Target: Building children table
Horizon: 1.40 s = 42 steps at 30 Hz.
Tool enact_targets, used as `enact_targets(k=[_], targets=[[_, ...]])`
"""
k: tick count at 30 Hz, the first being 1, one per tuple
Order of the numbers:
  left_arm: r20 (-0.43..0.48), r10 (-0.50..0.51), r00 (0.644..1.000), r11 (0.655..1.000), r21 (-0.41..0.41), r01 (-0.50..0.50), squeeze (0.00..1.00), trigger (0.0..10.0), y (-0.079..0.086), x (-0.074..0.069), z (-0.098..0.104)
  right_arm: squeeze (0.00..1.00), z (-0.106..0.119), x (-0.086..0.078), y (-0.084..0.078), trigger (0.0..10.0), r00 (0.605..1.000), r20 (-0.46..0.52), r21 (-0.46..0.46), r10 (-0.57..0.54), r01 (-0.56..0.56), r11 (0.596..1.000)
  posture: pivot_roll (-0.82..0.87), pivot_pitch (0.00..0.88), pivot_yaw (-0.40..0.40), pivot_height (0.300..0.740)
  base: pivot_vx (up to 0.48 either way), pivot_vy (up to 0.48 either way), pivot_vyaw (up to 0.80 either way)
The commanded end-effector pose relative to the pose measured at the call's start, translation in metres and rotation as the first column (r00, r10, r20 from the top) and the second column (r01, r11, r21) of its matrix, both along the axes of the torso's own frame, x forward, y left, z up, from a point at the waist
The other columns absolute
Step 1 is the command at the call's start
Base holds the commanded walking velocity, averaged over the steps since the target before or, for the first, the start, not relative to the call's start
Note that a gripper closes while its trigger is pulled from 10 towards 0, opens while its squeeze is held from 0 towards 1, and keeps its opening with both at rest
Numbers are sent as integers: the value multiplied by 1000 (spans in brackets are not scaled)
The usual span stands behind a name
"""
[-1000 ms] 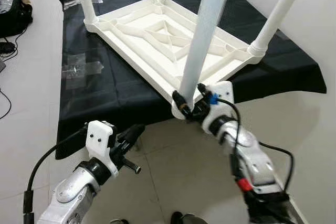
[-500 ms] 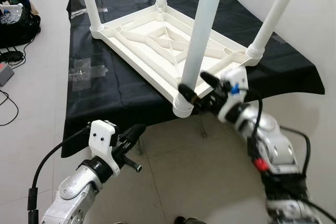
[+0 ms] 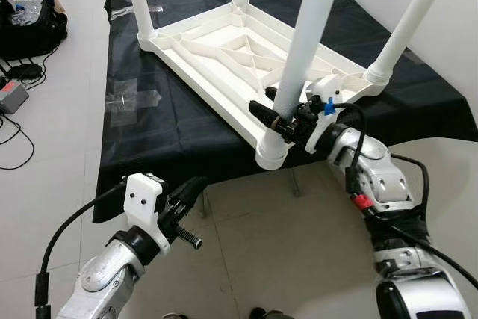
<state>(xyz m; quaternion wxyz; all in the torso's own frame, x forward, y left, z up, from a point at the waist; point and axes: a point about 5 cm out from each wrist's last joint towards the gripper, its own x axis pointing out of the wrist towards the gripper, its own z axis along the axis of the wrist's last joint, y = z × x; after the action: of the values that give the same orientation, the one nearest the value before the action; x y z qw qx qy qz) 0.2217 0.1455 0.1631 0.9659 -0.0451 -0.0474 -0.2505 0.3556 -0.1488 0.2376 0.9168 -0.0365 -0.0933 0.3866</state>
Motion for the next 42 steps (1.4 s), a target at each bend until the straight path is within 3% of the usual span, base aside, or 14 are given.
enact_targets(k=[1, 7, 9, 11, 15, 16, 23, 24, 26, 27, 29, 33, 39, 42], targets=[[-21, -7, 1000, 1000, 1, 7, 0, 10000, 0, -4, -2, 0, -3, -1, -5, 0, 1000, -23, 7, -10, 10, 1000, -16, 230, -59, 740, 0, 0, 0], [-23, -13, 1000, 1000, -4, 13, 0, 10000, -1, -9, 1, 0, -30, -2, 8, 0, 967, -96, -40, -235, 232, 972, -17, 250, -69, 740, 0, 0, 0], [-24, -12, 1000, 1000, -10, 12, 0, 10000, -1, -10, 3, 0, -49, -2, 10, 0, 803, -154, -106, -575, 566, 818, -20, 255, -72, 740, 0, 0, 0], [-24, -11, 1000, 1000, -13, 11, 0, 10000, -1, -11, 4, 0, -57, -9, 21, 0, 662, -216, -86, -718, 720, 689, -20, 255, -72, 740, 0, 0, 0], [-27, -11, 1000, 1000, -14, 10, 0, 10000, -1, -10, 3, 0, -54, -11, 41, 0, 675, -235, -46, -700, 711, 701, -15, 246, -69, 740, 0, 0, 0], [-31, -9, 999, 1000, -13, 8, 0, 10000, -1, -7, 1, 0, -51, -7, 73, 0, 708, -274, -22, -651, 672, 740, -17, 222, -63, 740, 0, 0, 0], [-31, -6, 1000, 1000, -9, 6, 0, 10000, -1, -2, 0, 0, -41, -1, 97, 0, 732, -299, -22, -612, 636, 771, -20, 209, -63, 740, 0, 0, 0], [-30, -4, 1000, 1000, -8, 4, 0, 10000, -1, -2, 0, 0, -35, -2, 97, 10000, 746, -287, -6, -601, 625, 780, -26, 206, -64, 740, 0, 0, 0], [-30, -4, 1000, 1000, -8, 3, 0, 10000, -1, -2, 0, 0, -31, -3, 98, 10000, 770, -267, 11, -580, 604, 797, -27, 207, -65, 740, 0, 0, 0], [-29, -3, 1000, 1000, -8, 2, 0, 10000, -1, -2, 0, 1000, -24, -5, 97, 10000, 805, -258, 52, -535, 564, 824, -25, 212, -67, 740, 0, 0, 0], [-26, -1, 1000, 1000, -9, 1, 0, 10000, -2, -2, 1, 1000, -11, -7, 91, 10000, 892, -202, 132, -405, 435, 891, -25, 219, -65, 740, 0, 0, 0], [-24, -1, 1000, 1000, -12, 1, 0, 10000, -3, -4, 3, 1000, 1, -6, 69, 10000, 968, -107, 150, -228, 243, 959, -19, 238, -67, 740, 0, 0, 0], [-26, -7, 1000, 1000, -18, 6, 0, 10000, -3, -8, 6, 1000, 16, 6, 18, 10000, 990, -6, 25, -141, 141, 990, -10, 266, -66, 740, 0, 0, 0], [-27, -8, 1000, 1000, -18, 8, 0, 10000, -3, -9, 7, 1000, 20, 6, 11, 10000, 997, 7, -5, -72, 72, 997, -1, 274, -65, 740, 0, 0, 0]])
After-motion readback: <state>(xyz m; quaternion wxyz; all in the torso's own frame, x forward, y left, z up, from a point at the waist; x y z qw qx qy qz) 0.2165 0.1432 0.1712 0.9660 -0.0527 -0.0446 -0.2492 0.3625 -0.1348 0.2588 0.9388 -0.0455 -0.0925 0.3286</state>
